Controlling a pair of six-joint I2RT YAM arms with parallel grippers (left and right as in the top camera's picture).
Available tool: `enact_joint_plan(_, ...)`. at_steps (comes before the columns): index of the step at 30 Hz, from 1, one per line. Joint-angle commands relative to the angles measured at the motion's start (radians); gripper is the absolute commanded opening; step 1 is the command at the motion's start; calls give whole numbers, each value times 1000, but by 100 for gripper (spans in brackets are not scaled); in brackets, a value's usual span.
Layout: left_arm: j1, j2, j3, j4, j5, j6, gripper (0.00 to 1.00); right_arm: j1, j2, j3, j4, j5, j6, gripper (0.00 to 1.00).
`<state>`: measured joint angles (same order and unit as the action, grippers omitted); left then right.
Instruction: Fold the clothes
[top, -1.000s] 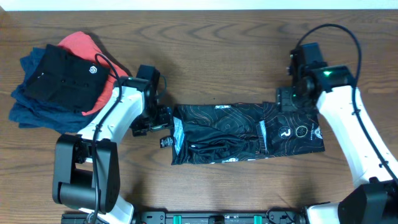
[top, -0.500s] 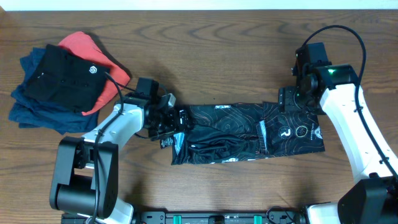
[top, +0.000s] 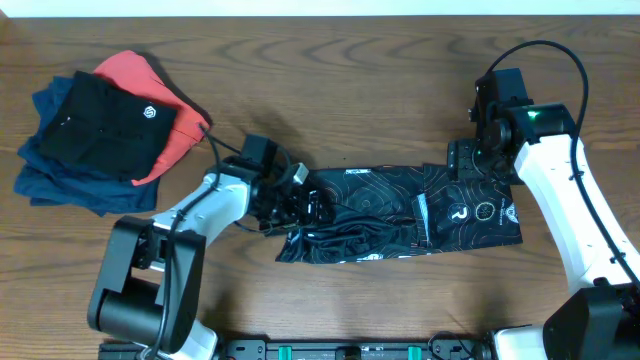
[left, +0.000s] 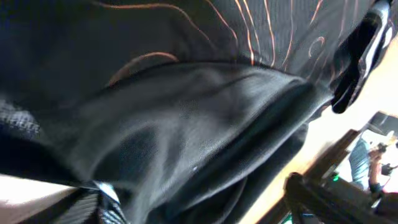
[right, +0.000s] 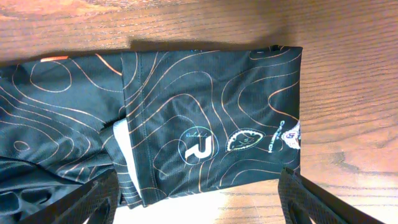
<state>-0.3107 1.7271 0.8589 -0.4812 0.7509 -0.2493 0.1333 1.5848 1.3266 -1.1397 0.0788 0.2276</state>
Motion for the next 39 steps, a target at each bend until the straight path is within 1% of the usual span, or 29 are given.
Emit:
enact_joint_plan(1, -31, 18, -11, 10, -85, -32, 72, -1, 5, -7, -1, -2, 11, 80)
enact_joint_plan(2, -39, 18, -11, 11, -116, -43, 64, -2, 5, -7, -1, -1, 11, 80)
enact_joint_plan(4, -44, 18, -11, 12, -165, -44, 38, -2, 5, -7, -1, -1, 11, 80)
enact_joint_plan(6, -42, 18, -10, 15, -195, -44, 14, -2, 5, -7, 0, -1, 7, 80)
enact_joint_plan(7, -36, 17, -8, 16, -211, -44, 8, -2, 5, -7, 0, -1, 3, 80)
enact_joint_plan(8, -27, 16, -3, 13, -230, -43, 6, -2, 5, -7, 0, 1, 3, 80)
enact_joint_plan(10, -1, 14, 14, -5, -274, -43, 6, -3, 5, -7, 1, 6, -2, 80)
enact_joint_plan(14, 90, 1, 82, -96, -358, -39, 6, -3, 5, -8, 15, 36, -8, 80)
enact_joint_plan(22, 273, -18, 272, -352, -594, 14, 6, -3, 16, -8, 35, 37, -8, 74)
enact_joint_plan(26, 304, -18, 392, -455, -603, 13, 6, -3, 44, -8, 36, 37, -8, 75)
enact_joint_plan(29, 278, -18, 473, -524, -602, 13, 6, -3, 68, -8, 35, 33, -8, 74)
enact_joint_plan(32, 212, -18, 533, -578, -592, 13, 6, -3, 92, -8, 34, 32, -8, 75)
enact_joint_plan(34, 146, -22, 551, -588, -555, 12, 6, -3, 105, -8, 34, 32, -8, 74)
enact_joint_plan(39, -51, -17, 551, -575, -552, -18, 6, -3, 117, -8, 34, 33, -8, 75)
